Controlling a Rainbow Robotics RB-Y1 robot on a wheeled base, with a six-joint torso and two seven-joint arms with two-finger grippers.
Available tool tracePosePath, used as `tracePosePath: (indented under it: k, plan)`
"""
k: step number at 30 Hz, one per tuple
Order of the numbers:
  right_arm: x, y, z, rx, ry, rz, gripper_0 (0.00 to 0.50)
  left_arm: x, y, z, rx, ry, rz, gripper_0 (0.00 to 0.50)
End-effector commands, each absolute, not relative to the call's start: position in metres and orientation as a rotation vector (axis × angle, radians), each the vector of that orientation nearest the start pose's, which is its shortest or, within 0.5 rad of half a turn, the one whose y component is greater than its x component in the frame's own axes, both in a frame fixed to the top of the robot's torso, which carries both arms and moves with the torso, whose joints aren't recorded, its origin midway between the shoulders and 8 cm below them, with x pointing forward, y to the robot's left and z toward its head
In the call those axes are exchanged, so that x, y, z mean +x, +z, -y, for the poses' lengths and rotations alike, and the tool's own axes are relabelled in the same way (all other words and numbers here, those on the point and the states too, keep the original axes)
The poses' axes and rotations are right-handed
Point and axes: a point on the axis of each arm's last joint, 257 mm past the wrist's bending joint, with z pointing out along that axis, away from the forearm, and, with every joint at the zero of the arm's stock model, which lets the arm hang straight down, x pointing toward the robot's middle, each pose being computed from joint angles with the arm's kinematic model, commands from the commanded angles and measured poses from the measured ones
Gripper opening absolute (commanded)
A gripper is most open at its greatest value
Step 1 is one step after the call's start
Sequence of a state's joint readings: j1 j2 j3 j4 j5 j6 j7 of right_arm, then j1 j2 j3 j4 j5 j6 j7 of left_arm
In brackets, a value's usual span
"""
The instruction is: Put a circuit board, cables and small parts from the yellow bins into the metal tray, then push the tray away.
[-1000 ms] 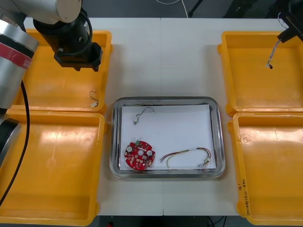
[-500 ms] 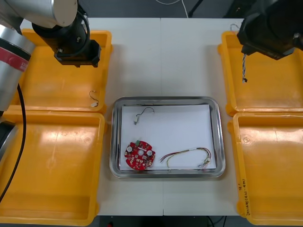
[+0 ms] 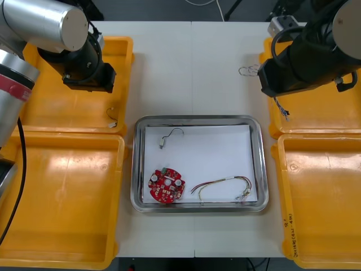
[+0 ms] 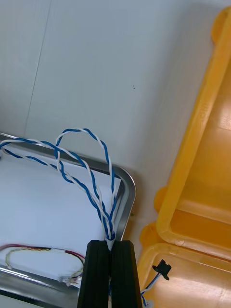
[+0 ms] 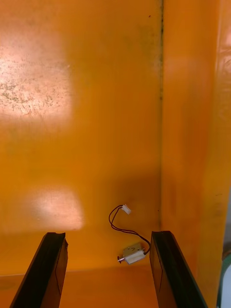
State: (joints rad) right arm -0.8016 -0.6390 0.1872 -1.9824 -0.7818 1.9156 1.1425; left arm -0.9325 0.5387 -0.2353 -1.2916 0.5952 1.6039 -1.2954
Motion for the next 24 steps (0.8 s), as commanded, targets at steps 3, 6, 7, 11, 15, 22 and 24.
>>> tracePosePath:
  k: [3,6,7,11,15,22,24]
  plan:
    - [0.458,-0.109,0.185,-0.674,-0.098,-2.504,0.0,0.587,-0.162,-0.257,0.174,0.021,-2.61,0.5]
    - [0.45,-0.122,0.181,-0.8,-0.153,-2.481,0.0,0.587,-0.167,-0.259,0.171,0.02,-2.609,0.5]
    - [0.446,-0.129,0.178,-0.85,-0.174,-2.475,0.0,0.586,-0.169,-0.261,0.166,0.023,-2.611,0.5]
    - [0.441,-0.141,0.163,-0.951,-0.202,-2.451,0.0,0.584,-0.175,-0.265,0.16,0.027,-2.618,0.5]
    - [0.438,-0.153,0.139,-1.022,-0.19,-2.417,0.0,0.584,-0.181,-0.268,0.15,0.02,-2.615,0.5]
    - [0.438,-0.163,0.103,-1.185,-0.141,-2.334,0.0,0.584,-0.196,-0.27,0.134,-0.004,-2.606,0.5]
    - [0.44,-0.166,0.1,-1.228,-0.147,-2.313,0.0,0.583,-0.198,-0.27,0.131,-0.01,-2.607,0.5]
